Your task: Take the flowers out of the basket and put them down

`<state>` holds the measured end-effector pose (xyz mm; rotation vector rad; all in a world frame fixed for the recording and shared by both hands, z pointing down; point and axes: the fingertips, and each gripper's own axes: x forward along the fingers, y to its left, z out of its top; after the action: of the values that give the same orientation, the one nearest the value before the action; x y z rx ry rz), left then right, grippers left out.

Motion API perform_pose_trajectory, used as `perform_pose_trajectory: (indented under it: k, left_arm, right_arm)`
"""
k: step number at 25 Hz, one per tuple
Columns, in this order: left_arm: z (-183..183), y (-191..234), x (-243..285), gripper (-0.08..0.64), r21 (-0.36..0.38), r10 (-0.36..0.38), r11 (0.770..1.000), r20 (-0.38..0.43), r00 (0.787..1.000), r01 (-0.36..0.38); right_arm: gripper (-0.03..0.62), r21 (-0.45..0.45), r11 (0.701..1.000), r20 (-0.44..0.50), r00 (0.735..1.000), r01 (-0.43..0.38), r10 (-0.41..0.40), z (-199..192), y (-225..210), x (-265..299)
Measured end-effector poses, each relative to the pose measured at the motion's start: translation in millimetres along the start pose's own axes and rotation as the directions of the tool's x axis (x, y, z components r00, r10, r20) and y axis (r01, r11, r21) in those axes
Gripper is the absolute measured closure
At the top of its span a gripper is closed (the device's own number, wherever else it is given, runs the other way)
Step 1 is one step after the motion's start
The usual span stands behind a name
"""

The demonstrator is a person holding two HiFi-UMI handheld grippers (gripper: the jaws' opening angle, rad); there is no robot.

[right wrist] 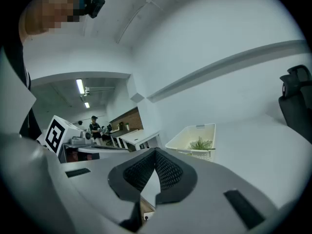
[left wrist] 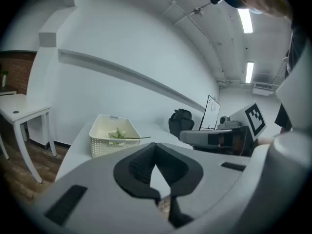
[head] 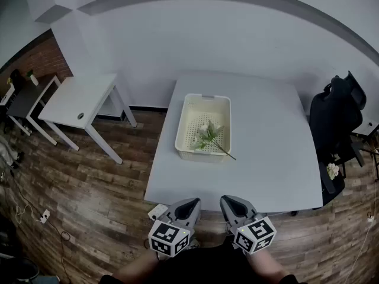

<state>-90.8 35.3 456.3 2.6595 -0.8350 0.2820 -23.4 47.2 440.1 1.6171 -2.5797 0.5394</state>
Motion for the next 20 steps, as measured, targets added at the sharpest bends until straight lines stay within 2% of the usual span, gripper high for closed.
perform_pose_trajectory:
  k: [20]
  left_arm:
    - [-0.9, -10.1, 3.3, 0.554, -0.006, 0.001, 1.000, -0.002, 1.000, -0.001]
  right_arm:
    - [0.569, 0.016, 1.000, -0.008, 1.000, -0.008, 0.008, -1.1, -3.7, -6.0]
